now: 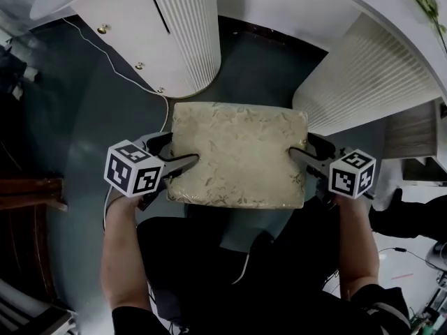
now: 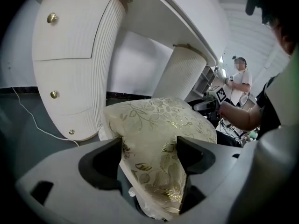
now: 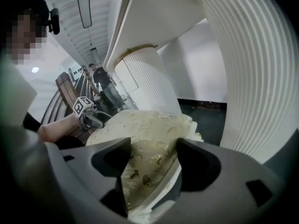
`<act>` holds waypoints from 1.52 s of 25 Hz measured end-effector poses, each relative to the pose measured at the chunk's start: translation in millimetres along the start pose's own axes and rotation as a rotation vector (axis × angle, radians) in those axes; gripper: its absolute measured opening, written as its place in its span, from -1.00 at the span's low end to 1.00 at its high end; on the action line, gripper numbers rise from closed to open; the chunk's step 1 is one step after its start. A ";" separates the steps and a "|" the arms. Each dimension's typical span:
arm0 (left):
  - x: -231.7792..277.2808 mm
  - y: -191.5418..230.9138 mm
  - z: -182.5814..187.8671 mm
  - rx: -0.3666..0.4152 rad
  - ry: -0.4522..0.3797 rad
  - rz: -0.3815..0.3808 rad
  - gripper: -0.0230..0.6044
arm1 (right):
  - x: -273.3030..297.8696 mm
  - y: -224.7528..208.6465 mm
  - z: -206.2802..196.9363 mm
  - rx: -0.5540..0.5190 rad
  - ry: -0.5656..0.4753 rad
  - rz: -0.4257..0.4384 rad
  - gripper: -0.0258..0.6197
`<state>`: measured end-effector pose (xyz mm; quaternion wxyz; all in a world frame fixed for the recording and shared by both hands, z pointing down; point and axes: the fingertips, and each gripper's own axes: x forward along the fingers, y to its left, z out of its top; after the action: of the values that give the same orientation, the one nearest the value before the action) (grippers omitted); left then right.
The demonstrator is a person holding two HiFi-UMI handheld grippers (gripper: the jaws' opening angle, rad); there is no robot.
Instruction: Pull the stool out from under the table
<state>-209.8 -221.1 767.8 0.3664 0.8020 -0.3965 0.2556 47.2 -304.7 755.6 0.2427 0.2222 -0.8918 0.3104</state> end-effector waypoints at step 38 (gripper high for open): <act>-316.1 -346.4 293.2 0.051 -0.297 0.307 -0.65 | -355.6 299.0 264.3 -0.044 -0.133 0.003 -0.91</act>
<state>-65.0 -166.5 236.8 0.2405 0.7701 -0.5568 0.1974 84.3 -180.3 237.1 0.1875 0.2357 -0.9129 0.2755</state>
